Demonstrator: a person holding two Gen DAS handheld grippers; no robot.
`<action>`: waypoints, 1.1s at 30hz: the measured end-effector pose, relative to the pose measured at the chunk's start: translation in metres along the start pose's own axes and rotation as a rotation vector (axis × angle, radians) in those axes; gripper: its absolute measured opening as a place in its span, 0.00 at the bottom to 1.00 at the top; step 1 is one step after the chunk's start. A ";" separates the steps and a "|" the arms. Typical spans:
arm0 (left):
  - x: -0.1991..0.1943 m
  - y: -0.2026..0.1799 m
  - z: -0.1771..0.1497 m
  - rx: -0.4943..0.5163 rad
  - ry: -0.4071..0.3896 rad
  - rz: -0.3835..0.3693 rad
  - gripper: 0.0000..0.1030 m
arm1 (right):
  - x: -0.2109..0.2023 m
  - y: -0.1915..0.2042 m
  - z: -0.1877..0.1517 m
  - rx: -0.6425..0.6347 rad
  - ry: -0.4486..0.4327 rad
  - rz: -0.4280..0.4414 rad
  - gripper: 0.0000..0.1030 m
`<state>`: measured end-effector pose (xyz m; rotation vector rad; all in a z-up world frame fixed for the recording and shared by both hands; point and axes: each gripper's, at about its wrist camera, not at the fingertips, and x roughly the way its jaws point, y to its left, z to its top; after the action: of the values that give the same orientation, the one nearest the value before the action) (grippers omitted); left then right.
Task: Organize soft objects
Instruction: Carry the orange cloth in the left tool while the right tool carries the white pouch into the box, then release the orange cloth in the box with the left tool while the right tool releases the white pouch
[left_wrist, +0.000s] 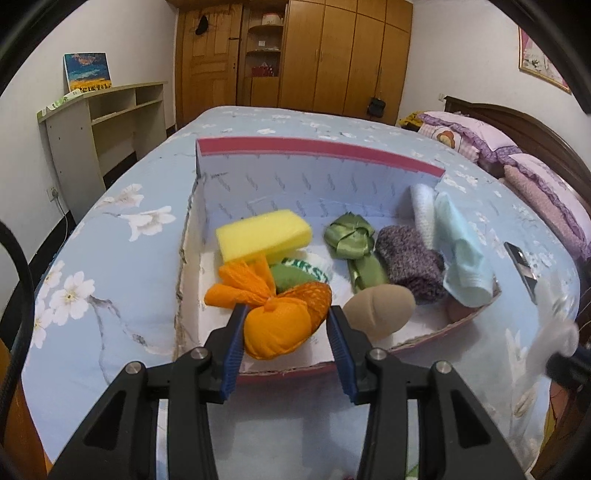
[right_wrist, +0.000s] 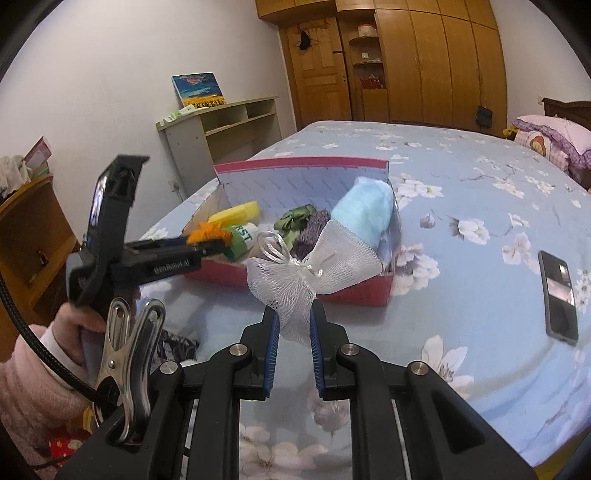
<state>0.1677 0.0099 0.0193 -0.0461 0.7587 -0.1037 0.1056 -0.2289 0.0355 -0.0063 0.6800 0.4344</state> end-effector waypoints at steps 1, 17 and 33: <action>0.002 0.000 -0.001 -0.003 0.006 0.000 0.44 | 0.001 0.001 0.003 -0.005 -0.001 -0.001 0.17; -0.008 0.000 -0.010 -0.025 -0.012 -0.014 0.49 | 0.039 0.002 0.056 -0.013 -0.026 0.013 0.17; -0.004 0.006 -0.006 -0.018 0.001 -0.051 0.51 | 0.131 -0.016 0.097 -0.016 0.055 -0.063 0.17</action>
<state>0.1611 0.0158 0.0175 -0.0820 0.7591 -0.1454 0.2611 -0.1786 0.0292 -0.0544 0.7286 0.3799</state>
